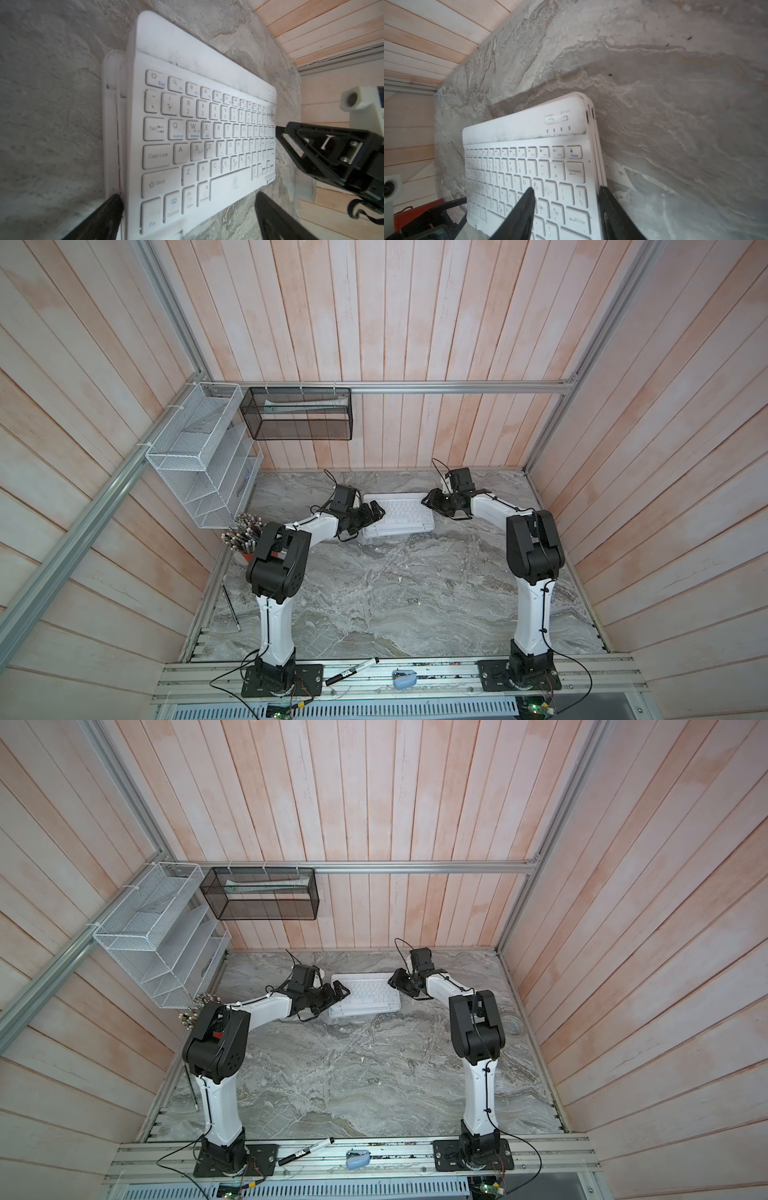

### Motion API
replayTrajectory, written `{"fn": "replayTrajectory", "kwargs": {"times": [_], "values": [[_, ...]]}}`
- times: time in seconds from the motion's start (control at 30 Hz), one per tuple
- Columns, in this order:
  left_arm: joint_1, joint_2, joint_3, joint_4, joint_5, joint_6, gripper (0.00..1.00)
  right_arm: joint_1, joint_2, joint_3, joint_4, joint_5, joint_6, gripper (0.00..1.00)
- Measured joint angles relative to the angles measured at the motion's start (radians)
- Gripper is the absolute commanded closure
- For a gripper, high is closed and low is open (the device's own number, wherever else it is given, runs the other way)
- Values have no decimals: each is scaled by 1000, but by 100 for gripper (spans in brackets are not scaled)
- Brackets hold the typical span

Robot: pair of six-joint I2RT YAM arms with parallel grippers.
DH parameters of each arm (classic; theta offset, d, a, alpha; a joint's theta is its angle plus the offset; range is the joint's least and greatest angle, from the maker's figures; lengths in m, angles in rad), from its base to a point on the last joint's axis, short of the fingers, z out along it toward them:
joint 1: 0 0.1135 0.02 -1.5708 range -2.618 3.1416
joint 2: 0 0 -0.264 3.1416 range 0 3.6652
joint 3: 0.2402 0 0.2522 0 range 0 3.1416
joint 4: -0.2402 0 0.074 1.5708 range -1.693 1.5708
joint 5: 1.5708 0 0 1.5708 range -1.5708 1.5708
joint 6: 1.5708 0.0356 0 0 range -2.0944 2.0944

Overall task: Stack the numeric keypads
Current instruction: Place the numeric keypad at the numeric keypad.

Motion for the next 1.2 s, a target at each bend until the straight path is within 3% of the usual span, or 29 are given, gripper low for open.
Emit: {"fn": "replayTrajectory", "kwargs": {"times": [0.33, 0.57, 0.97, 1.2], "values": [[-7, -9, 0, -34, -20, 18, 1, 21, 10, 21, -7, 50, -9, 49], [20, -45, -38, -55, -51, 32, 1, 1, -12, -47, 2, 100, -9, 48], [51, -67, 52, -209, -247, 66, 1, -43, -20, -79, -2, 132, -13, 48], [92, -38, 68, -254, -315, 67, 1, -55, -42, -82, -58, 240, -48, 48]]}}
